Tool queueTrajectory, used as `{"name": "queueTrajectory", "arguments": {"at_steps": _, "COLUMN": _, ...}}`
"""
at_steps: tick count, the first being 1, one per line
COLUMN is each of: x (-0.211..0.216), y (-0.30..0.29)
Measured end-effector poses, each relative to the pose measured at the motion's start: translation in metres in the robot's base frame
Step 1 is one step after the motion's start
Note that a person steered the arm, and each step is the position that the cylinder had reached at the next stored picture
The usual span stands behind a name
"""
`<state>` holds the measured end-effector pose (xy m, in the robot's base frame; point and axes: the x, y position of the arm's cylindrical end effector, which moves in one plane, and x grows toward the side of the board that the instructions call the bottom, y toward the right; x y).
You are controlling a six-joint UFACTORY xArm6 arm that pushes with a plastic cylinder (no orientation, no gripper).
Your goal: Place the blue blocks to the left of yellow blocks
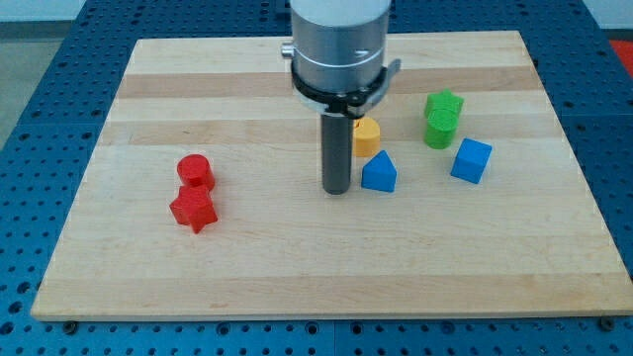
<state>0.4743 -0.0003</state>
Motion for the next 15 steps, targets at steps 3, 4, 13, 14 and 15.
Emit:
{"name": "queueTrajectory", "arguments": {"at_steps": 3, "x": 0.047, "y": 0.06}}
{"name": "queueTrajectory", "arguments": {"at_steps": 4, "x": 0.038, "y": 0.152}}
{"name": "queueTrajectory", "arguments": {"at_steps": 13, "x": 0.028, "y": 0.074}}
{"name": "queueTrajectory", "arguments": {"at_steps": 14, "x": 0.014, "y": 0.032}}
{"name": "queueTrajectory", "arguments": {"at_steps": 15, "x": -0.031, "y": 0.014}}
